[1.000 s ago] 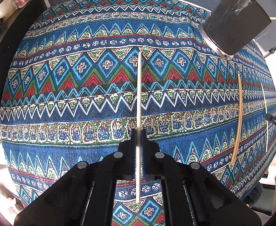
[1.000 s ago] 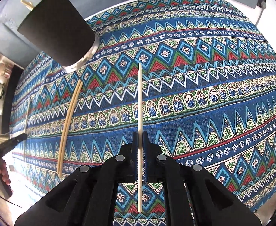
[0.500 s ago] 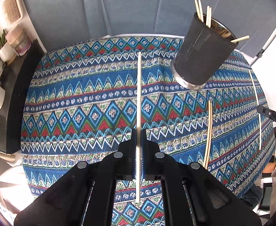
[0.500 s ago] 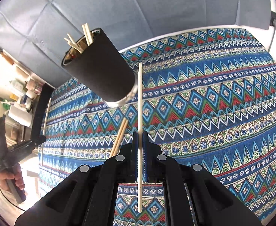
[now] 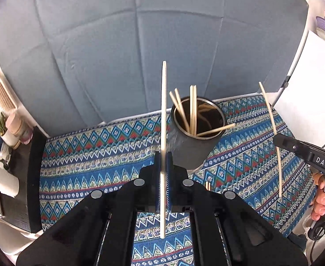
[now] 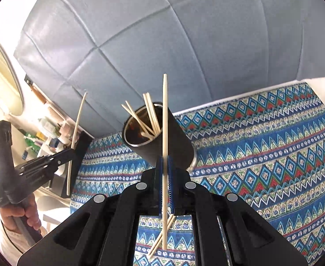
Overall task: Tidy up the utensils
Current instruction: 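Lift both held sticks and carry them over the black holder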
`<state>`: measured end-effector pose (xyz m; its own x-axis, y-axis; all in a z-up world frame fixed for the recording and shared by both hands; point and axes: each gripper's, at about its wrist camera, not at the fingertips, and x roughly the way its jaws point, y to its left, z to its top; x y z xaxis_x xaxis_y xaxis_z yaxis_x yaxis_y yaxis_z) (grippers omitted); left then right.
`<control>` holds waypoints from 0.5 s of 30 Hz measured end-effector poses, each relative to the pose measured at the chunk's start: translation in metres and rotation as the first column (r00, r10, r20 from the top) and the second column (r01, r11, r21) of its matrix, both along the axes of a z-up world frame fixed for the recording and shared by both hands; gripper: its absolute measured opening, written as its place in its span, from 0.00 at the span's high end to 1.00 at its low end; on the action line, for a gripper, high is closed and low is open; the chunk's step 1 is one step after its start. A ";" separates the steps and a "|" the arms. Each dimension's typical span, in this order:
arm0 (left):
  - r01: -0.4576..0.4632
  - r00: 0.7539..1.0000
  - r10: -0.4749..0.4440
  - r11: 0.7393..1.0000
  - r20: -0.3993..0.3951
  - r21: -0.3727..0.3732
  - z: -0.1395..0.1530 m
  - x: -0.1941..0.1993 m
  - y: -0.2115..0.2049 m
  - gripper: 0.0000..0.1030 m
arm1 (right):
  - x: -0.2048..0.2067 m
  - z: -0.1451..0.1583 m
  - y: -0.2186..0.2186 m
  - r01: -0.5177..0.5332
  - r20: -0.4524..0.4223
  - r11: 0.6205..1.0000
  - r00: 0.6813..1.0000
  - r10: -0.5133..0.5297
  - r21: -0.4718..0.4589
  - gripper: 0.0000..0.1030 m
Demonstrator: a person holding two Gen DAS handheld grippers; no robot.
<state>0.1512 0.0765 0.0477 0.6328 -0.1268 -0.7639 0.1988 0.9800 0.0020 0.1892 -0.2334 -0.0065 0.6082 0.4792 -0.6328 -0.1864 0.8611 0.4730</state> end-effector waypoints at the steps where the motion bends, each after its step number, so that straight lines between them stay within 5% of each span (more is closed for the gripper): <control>1: 0.008 1.000 -0.008 1.000 0.020 0.006 0.008 0.002 -0.006 0.96 | 0.004 0.007 0.001 -0.006 0.020 1.000 1.000 0.006 0.015 0.96; 8: 0.082 0.986 -0.069 0.993 0.150 -0.081 0.058 0.021 -0.031 0.96 | 0.028 0.043 0.009 -0.047 0.132 0.996 0.990 0.038 0.071 0.95; 15: 0.133 0.951 -0.079 0.977 0.297 -0.165 0.077 0.036 -0.035 0.96 | 0.055 0.058 0.009 -0.106 0.223 0.981 0.973 0.067 0.165 0.95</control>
<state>0.1871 0.0411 0.1252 0.7970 -0.3247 -0.5093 0.3193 0.9423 -0.1012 0.2445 -0.2239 0.0514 0.6721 0.6274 -0.3932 -0.3704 0.7447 0.5552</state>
